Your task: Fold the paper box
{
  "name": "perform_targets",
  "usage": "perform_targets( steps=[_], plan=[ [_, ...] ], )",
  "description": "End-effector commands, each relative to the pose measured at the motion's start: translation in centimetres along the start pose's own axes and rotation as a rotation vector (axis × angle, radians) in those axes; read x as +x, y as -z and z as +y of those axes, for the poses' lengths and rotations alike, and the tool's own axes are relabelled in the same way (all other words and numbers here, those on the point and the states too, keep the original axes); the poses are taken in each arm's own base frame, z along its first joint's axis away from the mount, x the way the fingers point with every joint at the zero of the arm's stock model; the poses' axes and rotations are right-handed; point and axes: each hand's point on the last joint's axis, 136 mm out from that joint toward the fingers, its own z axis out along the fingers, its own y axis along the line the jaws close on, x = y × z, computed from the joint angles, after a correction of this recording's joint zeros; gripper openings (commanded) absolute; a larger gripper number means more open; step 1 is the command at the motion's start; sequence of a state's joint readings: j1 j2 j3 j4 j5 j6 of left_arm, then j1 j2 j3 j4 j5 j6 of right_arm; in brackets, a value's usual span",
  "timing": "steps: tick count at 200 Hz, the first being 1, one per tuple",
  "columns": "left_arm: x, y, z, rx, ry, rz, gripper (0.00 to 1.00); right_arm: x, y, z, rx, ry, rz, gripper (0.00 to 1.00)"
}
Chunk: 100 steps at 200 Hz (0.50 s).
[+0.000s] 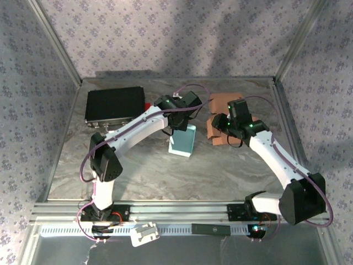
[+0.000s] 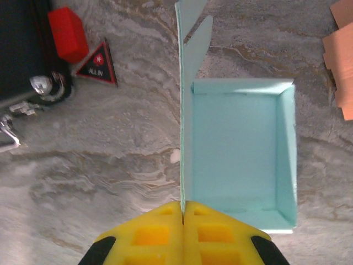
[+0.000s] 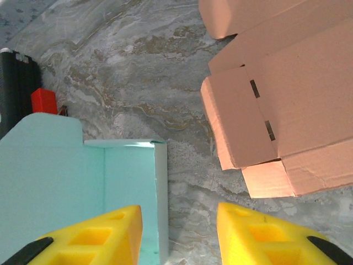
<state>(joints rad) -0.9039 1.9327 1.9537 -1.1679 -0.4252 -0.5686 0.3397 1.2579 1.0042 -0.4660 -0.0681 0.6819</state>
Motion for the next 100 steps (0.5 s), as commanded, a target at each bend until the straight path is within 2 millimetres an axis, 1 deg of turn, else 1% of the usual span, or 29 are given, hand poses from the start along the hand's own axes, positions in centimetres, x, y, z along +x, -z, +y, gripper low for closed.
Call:
perform_targets(
  steps=[1, 21, 39, 44, 46, 55, 63, 75, 100],
  plan=[
    [-1.1, 1.8, 1.1, -0.005, -0.251, -0.017, 0.00, -0.4, 0.8, 0.8, -0.054, 0.119, -0.027, 0.40],
    [-0.8, 2.5, 0.4, 0.091, -0.455, -0.018, 0.00, -0.5, 1.0, 0.9, -0.064, 0.174, -0.034, 0.39],
    [0.1, 3.1, 0.0, 0.215, -0.595, -0.010, 0.00, -0.4, 0.9, 0.9, -0.066, 0.197, -0.027, 0.39],
    [0.0, 3.5, 0.0, 0.234, -0.636, -0.026, 0.00, -0.4, 0.8, 0.8, -0.066, 0.199, -0.024, 0.38],
    [0.5, 3.1, 0.0, 0.236, -0.659, -0.016, 0.00, -0.4, 0.8, 0.9, -0.067, 0.199, -0.024, 0.38],
    [1.2, 3.1, -0.2, 0.263, -0.753, -0.031, 0.00, -0.3, 0.7, 1.0, -0.080, 0.203, -0.021, 0.38],
    [1.3, 3.0, -0.2, 0.274, -0.813, -0.062, 0.00, -0.1, 0.6, 1.2, -0.091, 0.205, -0.019, 0.38],
    [1.6, 3.0, -0.5, 0.301, -0.884, -0.101, 0.00, 0.0, 0.5, 1.4, -0.103, 0.206, -0.018, 0.38],
    [1.7, 3.0, -0.5, 0.337, -0.970, -0.165, 0.00, 0.6, 0.1, 2.1, -0.133, 0.225, -0.001, 0.37]
  ],
)
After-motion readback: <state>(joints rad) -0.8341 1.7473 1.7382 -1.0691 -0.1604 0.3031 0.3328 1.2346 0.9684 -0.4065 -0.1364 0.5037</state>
